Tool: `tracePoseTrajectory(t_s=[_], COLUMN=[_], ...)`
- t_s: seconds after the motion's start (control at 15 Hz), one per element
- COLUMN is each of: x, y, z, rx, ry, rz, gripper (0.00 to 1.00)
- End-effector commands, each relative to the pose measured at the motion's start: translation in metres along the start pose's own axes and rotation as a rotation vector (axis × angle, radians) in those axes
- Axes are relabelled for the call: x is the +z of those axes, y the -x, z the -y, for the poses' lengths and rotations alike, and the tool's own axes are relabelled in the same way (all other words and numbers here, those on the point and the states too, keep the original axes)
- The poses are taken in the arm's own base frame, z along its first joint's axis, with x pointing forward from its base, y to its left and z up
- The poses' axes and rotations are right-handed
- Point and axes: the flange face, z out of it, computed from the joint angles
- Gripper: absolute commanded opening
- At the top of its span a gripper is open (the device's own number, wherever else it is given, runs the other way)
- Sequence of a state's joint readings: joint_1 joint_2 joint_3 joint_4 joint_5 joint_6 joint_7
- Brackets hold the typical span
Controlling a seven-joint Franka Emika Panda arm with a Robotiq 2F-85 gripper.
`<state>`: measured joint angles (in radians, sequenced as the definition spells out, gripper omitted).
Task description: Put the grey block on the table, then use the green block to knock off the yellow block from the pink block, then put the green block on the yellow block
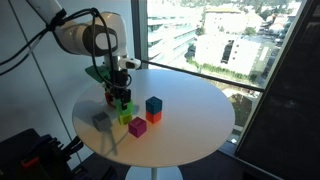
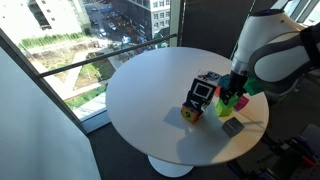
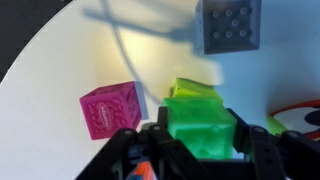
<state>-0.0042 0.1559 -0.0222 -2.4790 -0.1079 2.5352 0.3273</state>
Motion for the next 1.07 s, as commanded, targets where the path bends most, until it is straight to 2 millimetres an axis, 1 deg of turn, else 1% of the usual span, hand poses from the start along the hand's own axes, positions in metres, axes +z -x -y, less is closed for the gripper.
tracePoseTrajectory(t_s=[0.0,0.47,1.0], x=[-0.0044,-0.0069,-0.0069], y=[-0.0043,-0.0042,-0.0006], z=[0.0014,-0.0036,-0.0066], rx=[0.045,0.12,0.2], ry=[-0.019,-0.021,-0.03], rz=[-0.018,-0.033,-0.01], gripper=[0.32,0.32,0.32])
